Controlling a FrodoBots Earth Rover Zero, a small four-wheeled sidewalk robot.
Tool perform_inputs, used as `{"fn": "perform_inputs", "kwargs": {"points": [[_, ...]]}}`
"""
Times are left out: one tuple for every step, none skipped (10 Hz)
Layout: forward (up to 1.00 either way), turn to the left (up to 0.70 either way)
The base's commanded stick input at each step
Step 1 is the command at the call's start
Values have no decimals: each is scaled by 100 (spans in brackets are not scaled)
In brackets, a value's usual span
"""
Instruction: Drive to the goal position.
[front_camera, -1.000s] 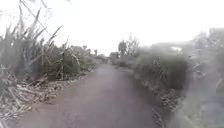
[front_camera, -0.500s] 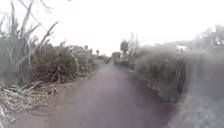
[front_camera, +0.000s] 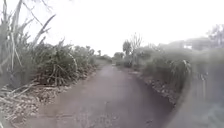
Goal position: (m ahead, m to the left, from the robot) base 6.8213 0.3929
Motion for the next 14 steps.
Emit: {"fn": "perform_inputs", "kwargs": {"points": [[70,0],[70,-13],[70,-25],[70,-32],[70,-33],[70,-24],[70,-3],[70,0],[70,0],[70,-7],[70,-33],[70,-35],[70,-35],[70,-35]]}}
